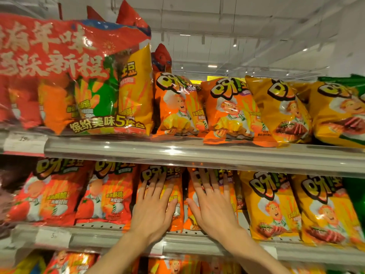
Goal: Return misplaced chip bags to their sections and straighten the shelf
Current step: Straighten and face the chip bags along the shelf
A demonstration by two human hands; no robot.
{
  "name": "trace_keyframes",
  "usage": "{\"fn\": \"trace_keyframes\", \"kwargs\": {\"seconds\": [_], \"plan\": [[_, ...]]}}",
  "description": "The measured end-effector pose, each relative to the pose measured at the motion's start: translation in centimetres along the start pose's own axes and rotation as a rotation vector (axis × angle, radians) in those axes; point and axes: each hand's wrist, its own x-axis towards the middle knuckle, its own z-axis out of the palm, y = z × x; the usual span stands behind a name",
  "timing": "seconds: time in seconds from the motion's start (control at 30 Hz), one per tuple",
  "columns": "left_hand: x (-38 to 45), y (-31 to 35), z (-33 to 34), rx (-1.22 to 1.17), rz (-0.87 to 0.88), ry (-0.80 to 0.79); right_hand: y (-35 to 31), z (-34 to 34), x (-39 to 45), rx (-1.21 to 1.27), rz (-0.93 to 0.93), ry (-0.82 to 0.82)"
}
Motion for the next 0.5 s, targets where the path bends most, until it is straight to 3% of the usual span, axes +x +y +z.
{"fn": "trace_keyframes", "kwargs": {"seconds": [0.37,0.5], "plan": [[-0.1,-0.3,0.3,-0.023,-0.003,0.011,-0.9,0.8,0.9,-0.033,0.017,-0.018],[-0.3,-0.1,-0.1,-0.072,-0.015,0.051,0.3,0.5,0.3,0.127,0.002,0.006]]}}
